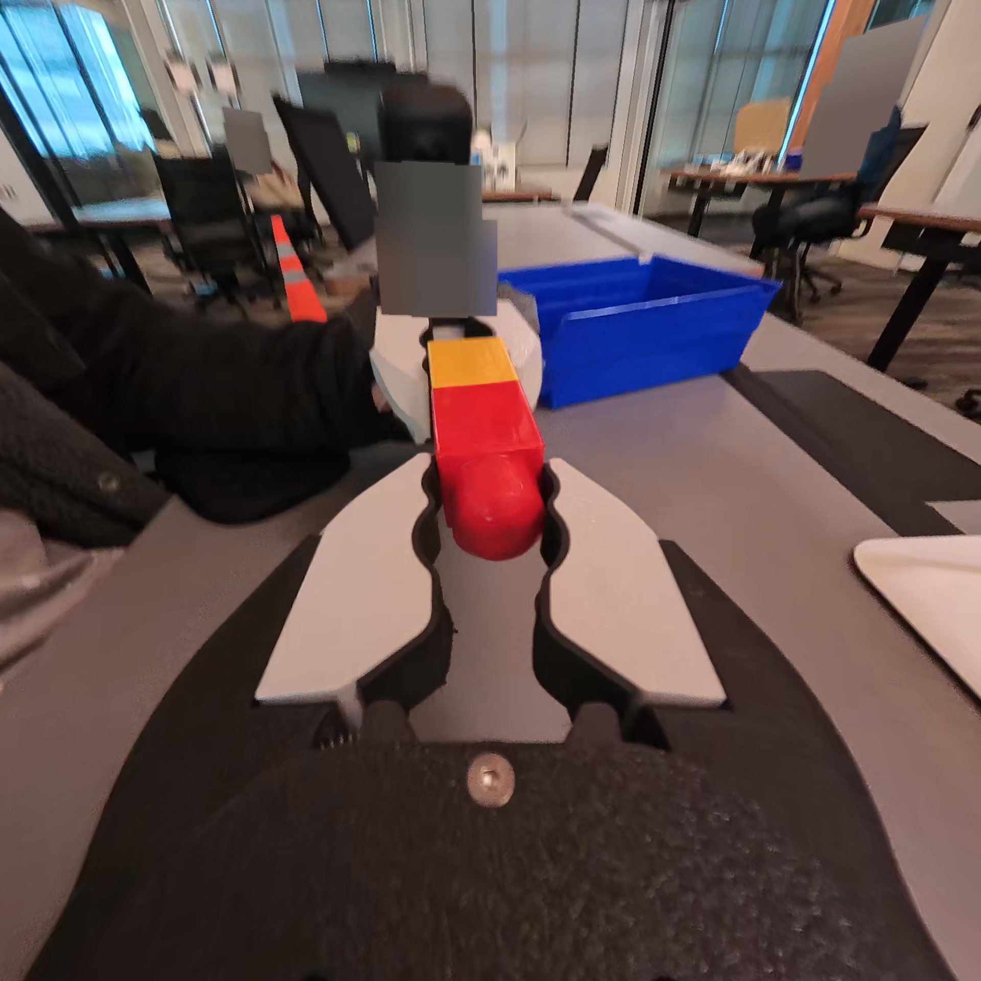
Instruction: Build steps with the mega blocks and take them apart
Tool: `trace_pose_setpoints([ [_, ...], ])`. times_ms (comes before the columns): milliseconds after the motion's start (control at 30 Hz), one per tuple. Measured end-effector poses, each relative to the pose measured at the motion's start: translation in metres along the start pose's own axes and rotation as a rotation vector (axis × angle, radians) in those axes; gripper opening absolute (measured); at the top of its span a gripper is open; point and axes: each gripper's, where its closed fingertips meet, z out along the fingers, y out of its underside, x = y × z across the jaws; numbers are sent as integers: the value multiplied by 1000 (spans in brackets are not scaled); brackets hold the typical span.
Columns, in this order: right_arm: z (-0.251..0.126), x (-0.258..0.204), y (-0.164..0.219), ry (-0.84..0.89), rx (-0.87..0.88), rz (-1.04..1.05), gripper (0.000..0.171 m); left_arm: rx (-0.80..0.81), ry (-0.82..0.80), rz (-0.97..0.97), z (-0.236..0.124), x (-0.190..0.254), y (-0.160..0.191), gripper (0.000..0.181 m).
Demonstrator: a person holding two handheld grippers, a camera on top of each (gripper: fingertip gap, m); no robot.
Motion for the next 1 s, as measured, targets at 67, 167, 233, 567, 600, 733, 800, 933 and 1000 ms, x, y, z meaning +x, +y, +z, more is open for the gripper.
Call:
trace_pose_setpoints([
  [67, 0, -2, 9, -6, -58, -28, 35, -55, -4, 48, 1, 2, 7, 36],
  [167, 0, -4, 24, -18, -159, -56, 35, -130, -9, 112, 2, 3, 17, 36],
  [233, 0, -5, 23, -24, -135, -38, 36, -113, -5, 111, 3, 4, 15, 36],
  [567, -10, 0, -17, 9, 73, 43, 38, 171, 30, -23, -10, -2, -17, 37],
  [600, -13, 1, -20, 12, 93, 46, 38, 180, 30, -29, -11, -3, -18, 37],
  [733, -15, 1, -27, 20, 128, 43, 33, 174, 36, -29, -9, -1, -16, 37],
  [800, -15, 1, -26, 15, 108, 50, 32, 172, 37, -26, -8, -1, -15, 37],
  [933, -20, -4, -32, 9, 29, 16, 29, 138, 44, -22, -5, 1, -11, 40],
  [1000, -31, 1, -42, 44, -15, -27, 29, 118, 33, -13, -4, -1, -9, 49],
])
